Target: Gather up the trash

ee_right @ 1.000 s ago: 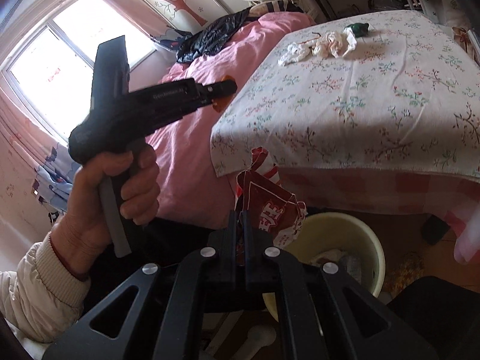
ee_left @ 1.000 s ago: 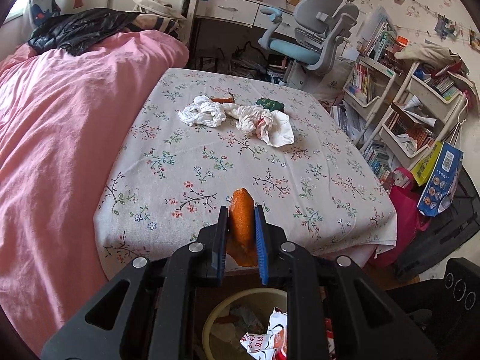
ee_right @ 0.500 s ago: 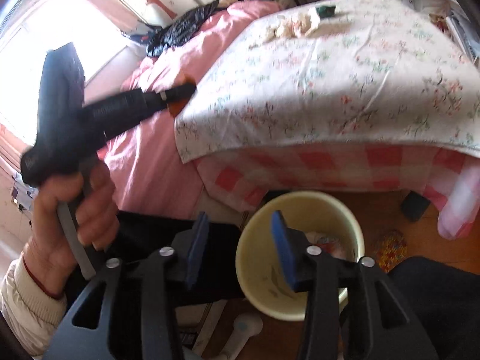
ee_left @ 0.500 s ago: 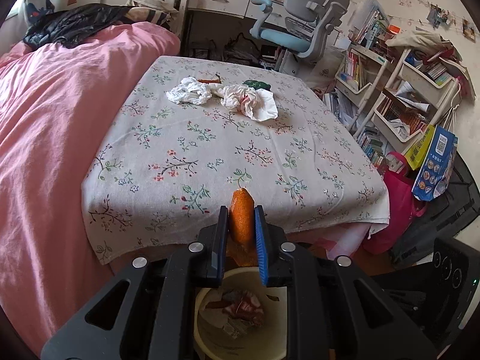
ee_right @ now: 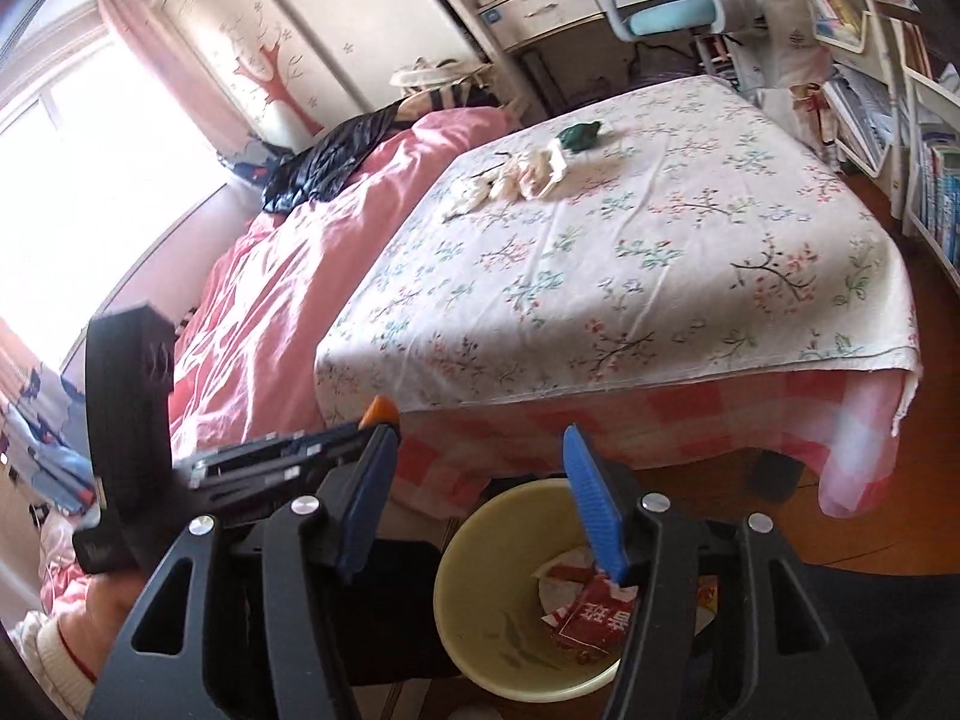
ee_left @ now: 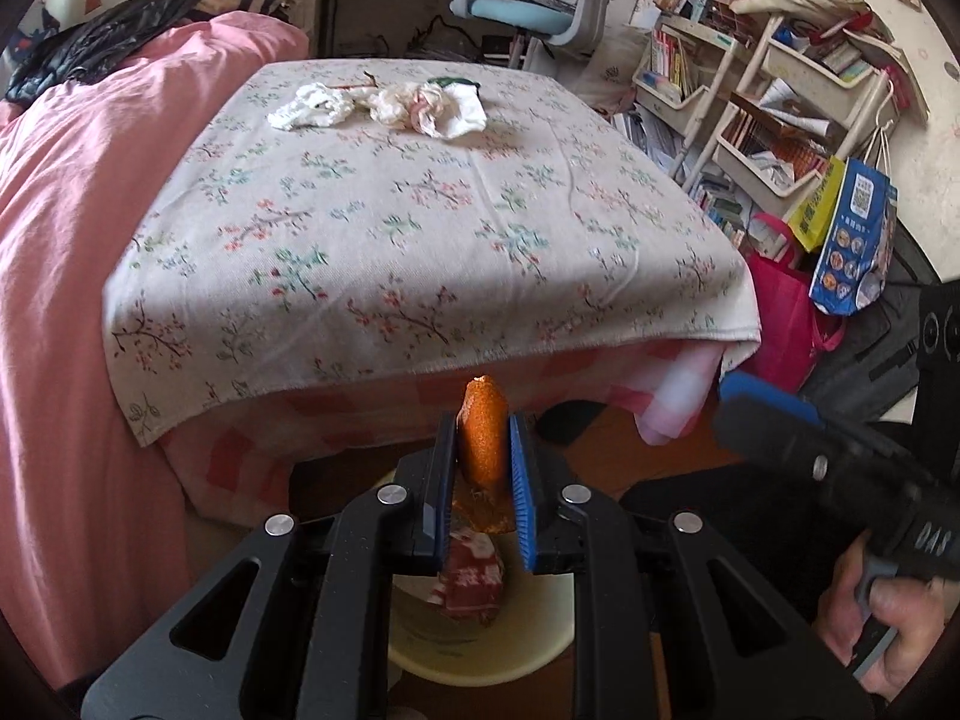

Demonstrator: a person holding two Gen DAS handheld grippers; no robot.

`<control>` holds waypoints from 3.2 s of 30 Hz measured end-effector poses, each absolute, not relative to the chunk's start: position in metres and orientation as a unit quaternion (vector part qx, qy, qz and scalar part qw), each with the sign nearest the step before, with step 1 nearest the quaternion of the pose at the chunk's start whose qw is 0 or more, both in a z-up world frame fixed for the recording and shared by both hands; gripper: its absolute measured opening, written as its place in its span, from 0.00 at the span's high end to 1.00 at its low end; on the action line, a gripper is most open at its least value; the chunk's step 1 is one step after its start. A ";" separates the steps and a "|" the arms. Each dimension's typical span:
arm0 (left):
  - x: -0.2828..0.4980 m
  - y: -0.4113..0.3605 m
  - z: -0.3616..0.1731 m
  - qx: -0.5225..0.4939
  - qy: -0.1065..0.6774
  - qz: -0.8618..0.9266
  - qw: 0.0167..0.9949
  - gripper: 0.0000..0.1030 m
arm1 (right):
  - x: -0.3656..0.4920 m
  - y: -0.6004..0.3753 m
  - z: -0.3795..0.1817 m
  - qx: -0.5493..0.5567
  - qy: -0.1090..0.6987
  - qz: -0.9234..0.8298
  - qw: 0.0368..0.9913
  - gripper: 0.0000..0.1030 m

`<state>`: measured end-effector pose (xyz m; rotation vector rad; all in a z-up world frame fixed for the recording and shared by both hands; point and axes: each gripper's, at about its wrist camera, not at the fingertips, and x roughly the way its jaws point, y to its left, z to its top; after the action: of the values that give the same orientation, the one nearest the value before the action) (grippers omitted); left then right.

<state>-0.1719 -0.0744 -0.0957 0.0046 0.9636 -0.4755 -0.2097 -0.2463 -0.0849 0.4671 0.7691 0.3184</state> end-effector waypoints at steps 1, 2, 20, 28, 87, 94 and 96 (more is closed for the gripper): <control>-0.174 -0.076 -0.099 0.004 0.465 -0.231 0.854 0.84 | -0.210 -0.249 -0.085 0.228 0.370 0.150 0.888 0.45; -0.177 -0.078 -0.101 0.005 0.472 -0.235 0.849 0.84 | -0.211 -0.252 -0.086 0.231 0.369 0.147 0.888 0.44; -0.181 -0.061 -0.097 -0.031 0.451 -0.182 0.873 0.40 | -0.212 -0.257 -0.086 0.236 0.366 0.135 0.890 0.38; -0.175 -0.040 -0.082 -0.054 0.410 -0.116 0.903 0.34 | -0.212 -0.254 -0.087 0.225 0.371 0.136 0.891 0.36; -0.121 -0.007 -0.033 -0.082 0.350 -0.056 0.932 0.24 | -0.113 -0.244 -0.036 0.161 0.357 0.137 0.910 0.23; -0.041 0.007 -0.025 -0.084 0.353 -0.026 0.931 0.23 | -0.038 -0.243 -0.044 0.175 0.360 0.120 0.909 0.22; -0.024 0.009 -0.029 -0.094 0.361 -0.018 0.928 0.23 | -0.018 -0.244 -0.051 0.185 0.362 0.115 0.906 0.22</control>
<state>-0.0243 0.0095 -0.0291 -0.1926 0.7395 -0.0370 -0.0184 -0.2437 -0.0507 0.3824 0.7468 0.2381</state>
